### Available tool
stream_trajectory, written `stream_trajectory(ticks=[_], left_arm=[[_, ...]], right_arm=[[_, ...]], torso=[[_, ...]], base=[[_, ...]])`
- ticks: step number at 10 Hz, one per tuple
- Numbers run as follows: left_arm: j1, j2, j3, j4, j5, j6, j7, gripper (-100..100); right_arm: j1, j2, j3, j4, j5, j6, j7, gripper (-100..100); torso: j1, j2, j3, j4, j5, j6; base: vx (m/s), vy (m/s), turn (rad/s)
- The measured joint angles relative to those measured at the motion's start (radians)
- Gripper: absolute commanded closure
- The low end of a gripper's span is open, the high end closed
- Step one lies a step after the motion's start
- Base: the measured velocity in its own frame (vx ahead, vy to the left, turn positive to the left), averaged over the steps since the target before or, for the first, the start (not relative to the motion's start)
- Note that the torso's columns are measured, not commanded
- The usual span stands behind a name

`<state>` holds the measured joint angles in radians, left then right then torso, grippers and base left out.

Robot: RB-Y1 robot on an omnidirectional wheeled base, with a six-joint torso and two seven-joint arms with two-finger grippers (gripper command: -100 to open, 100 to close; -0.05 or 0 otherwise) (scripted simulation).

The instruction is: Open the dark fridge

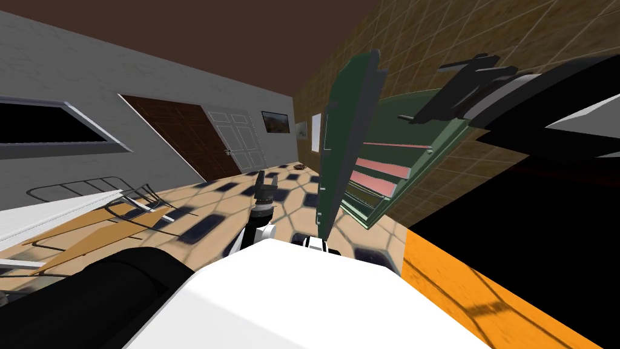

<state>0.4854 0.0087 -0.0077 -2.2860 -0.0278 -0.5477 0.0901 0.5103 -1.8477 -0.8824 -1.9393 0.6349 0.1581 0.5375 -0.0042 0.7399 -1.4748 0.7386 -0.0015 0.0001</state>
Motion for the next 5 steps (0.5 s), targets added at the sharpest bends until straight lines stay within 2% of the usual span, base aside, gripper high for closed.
stream_trajectory(ticks=[2, 3, 5], left_arm=[[0.000, 0.000, 0.000, 0.000, 0.000, 0.000, 0.000, 0], [0.000, 0.000, 0.000, 0.000, 0.000, 0.000, 0.000, 0], [0.000, 0.000, 0.000, 0.000, 0.000, 0.000, 0.000, 0]], right_arm=[[-0.004, -0.015, 0.012, 0.043, 0.009, -0.005, -0.013, -100], [0.010, -0.013, -0.002, 0.051, -0.028, -0.007, 0.022, -100], [0.001, -0.032, 0.012, 0.099, -0.008, -0.015, 0.012, -100]], torso=[[0.004, -0.001, 0.000, 0.000, 0.001, 0.000], [0.005, -0.002, -0.001, -0.001, 0.002, 0.000], [0.005, -0.003, -0.002, -0.001, 0.002, 0.000]], base=[[-0.058, 0.000, 0.129], [-0.047, 0.007, 0.147], [-0.046, 0.009, 0.148]])
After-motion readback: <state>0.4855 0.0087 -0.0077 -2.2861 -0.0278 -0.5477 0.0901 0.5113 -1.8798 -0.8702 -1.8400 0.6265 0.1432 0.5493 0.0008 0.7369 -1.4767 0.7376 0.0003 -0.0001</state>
